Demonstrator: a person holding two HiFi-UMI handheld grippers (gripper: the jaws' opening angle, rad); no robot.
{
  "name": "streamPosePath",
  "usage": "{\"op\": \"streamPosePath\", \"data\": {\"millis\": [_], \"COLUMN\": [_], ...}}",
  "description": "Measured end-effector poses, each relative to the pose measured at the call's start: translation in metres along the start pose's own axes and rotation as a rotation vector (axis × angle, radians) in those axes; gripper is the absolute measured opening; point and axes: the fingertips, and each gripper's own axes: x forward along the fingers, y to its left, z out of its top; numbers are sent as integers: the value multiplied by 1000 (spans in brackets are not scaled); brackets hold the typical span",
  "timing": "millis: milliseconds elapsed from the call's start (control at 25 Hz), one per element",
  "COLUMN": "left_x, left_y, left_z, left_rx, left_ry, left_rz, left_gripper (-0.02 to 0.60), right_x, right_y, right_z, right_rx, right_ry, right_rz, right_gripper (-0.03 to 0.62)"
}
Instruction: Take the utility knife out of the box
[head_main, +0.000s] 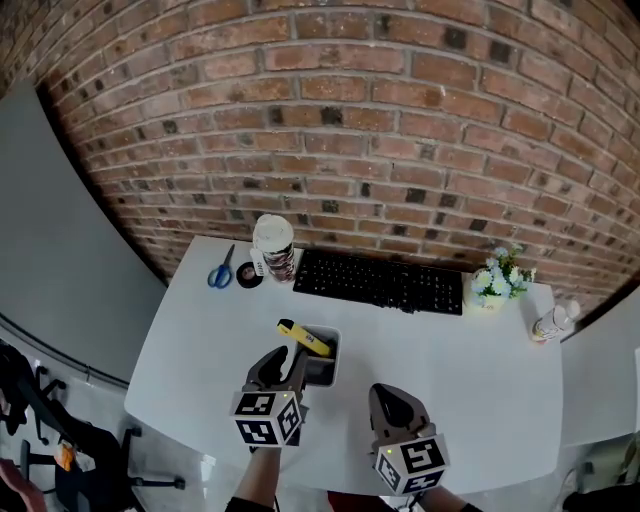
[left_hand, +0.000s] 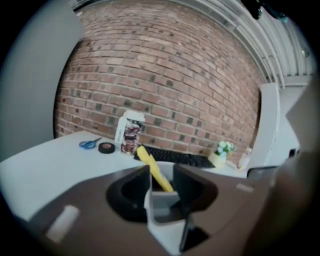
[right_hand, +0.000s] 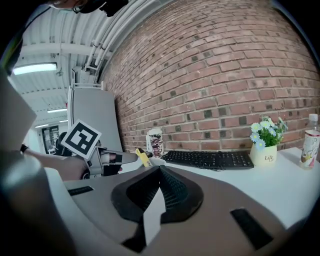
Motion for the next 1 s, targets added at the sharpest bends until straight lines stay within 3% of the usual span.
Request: {"op": "streamPosePath", "data": {"millis": [680,1000], "left_x": [53,64], "left_y": [18,15], "left_z": [-9,-7], "left_rx": [-63,-40], "left_ry": [59,46], "left_rz": [33,20], "left_gripper": [150,137], "right_x": [42,53], "right_y": [-20,-22], "right_z": [-13,-20], "right_rx": [12,11], "right_ry": [65,87], "right_rz": [-2,-7], "right_gripper": [8,8]}}
